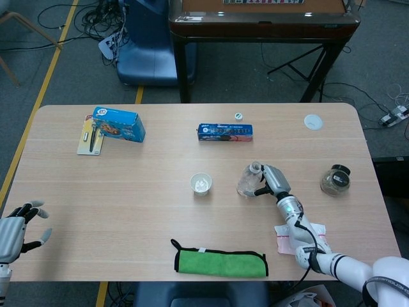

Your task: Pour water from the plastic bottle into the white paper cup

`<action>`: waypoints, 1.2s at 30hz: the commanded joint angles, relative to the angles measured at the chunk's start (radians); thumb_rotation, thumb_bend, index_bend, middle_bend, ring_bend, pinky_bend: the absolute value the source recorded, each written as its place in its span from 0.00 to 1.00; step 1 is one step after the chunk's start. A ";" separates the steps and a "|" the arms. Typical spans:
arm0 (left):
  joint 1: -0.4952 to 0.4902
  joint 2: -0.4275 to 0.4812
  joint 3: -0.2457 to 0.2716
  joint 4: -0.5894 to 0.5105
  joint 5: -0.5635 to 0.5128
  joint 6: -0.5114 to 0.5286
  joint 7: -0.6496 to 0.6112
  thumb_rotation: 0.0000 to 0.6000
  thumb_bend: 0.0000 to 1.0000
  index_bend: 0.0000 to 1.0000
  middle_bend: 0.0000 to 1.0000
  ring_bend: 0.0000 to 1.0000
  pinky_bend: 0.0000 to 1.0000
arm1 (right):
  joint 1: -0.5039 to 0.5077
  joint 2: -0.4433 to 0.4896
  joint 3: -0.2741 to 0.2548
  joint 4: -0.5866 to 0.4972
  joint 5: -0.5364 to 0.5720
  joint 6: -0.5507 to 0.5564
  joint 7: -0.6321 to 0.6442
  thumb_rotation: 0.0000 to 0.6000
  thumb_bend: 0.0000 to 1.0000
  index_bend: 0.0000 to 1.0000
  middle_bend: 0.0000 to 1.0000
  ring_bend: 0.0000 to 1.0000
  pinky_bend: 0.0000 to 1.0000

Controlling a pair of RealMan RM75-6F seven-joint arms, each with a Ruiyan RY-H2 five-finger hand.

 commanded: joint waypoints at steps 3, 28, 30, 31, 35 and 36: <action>-0.001 -0.001 0.001 0.000 0.001 -0.001 0.003 1.00 0.25 0.46 0.28 0.34 0.59 | -0.003 0.016 -0.003 -0.017 -0.002 -0.010 -0.010 1.00 0.00 0.28 0.24 0.21 0.40; -0.007 -0.042 0.010 0.036 0.023 0.007 0.079 1.00 0.25 0.44 0.28 0.34 0.59 | -0.166 0.257 -0.105 -0.226 -0.120 0.244 -0.245 1.00 0.00 0.18 0.20 0.13 0.32; -0.009 -0.048 0.011 0.041 0.026 0.006 0.080 1.00 0.25 0.44 0.28 0.34 0.59 | -0.194 0.280 -0.126 -0.239 -0.148 0.289 -0.264 1.00 0.00 0.18 0.21 0.13 0.32; -0.009 -0.050 0.011 0.044 0.028 0.006 0.080 1.00 0.25 0.44 0.28 0.34 0.59 | -0.207 0.292 -0.133 -0.246 -0.157 0.305 -0.267 1.00 0.00 0.18 0.22 0.13 0.32; -0.011 -0.062 0.012 0.060 0.041 0.015 0.083 1.00 0.25 0.44 0.29 0.34 0.59 | -0.262 0.339 -0.161 -0.277 -0.192 0.382 -0.269 1.00 0.00 0.18 0.24 0.13 0.32; -0.011 -0.066 0.013 0.064 0.046 0.018 0.086 1.00 0.25 0.44 0.29 0.34 0.59 | -0.280 0.350 -0.169 -0.281 -0.203 0.411 -0.275 1.00 0.00 0.18 0.25 0.13 0.32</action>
